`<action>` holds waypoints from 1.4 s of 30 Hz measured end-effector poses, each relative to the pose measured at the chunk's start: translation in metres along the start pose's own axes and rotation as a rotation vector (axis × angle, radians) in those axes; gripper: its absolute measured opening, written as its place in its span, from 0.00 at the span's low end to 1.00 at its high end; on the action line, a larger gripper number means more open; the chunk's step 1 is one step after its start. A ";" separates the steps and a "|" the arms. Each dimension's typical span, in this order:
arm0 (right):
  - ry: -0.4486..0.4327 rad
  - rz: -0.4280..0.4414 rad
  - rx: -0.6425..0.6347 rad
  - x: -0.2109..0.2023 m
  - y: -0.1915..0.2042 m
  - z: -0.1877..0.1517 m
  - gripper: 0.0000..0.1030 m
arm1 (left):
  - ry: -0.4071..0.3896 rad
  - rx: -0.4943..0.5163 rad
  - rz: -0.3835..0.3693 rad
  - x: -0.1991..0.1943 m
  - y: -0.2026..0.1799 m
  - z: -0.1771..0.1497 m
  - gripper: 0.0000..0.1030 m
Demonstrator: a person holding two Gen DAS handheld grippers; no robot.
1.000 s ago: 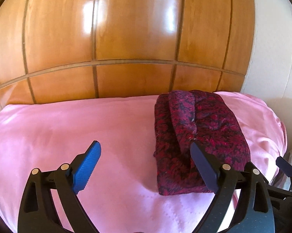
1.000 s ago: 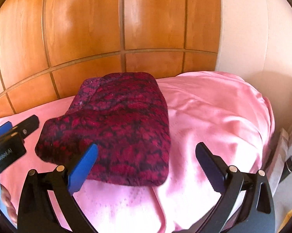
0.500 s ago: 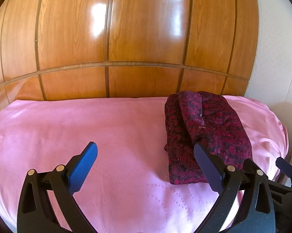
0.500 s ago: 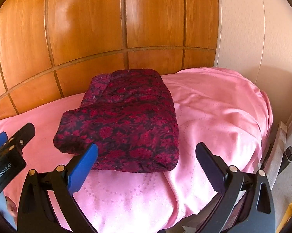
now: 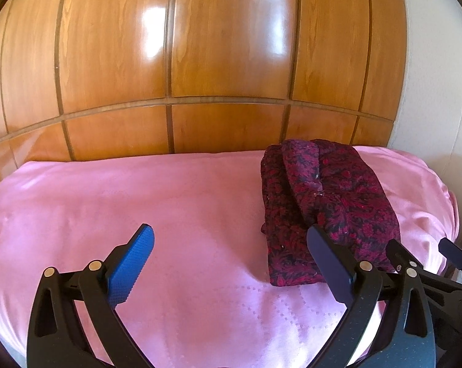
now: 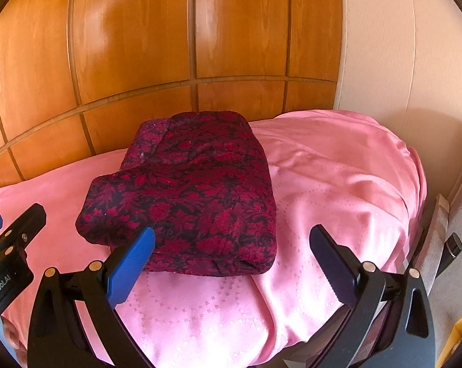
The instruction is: Fold small clothes
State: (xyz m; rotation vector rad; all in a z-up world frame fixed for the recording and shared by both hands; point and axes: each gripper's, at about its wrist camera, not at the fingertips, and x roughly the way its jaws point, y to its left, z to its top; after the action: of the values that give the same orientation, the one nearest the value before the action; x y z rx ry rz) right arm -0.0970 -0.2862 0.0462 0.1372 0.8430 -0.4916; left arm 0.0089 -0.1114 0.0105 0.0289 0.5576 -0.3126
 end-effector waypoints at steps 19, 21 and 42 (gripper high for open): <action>-0.014 0.023 -0.019 0.002 0.007 0.003 0.98 | 0.000 0.011 0.013 0.003 0.006 0.001 0.96; -0.012 0.025 -0.024 0.003 0.008 0.002 0.98 | -0.002 0.013 0.014 0.002 0.006 0.002 0.96; -0.005 0.036 -0.025 0.003 0.011 -0.001 0.98 | 0.006 0.013 0.024 0.004 0.014 0.003 0.96</action>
State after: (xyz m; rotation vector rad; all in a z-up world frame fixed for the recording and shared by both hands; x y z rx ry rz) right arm -0.0908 -0.2771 0.0419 0.1279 0.8397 -0.4475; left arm 0.0180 -0.0991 0.0102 0.0489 0.5608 -0.2929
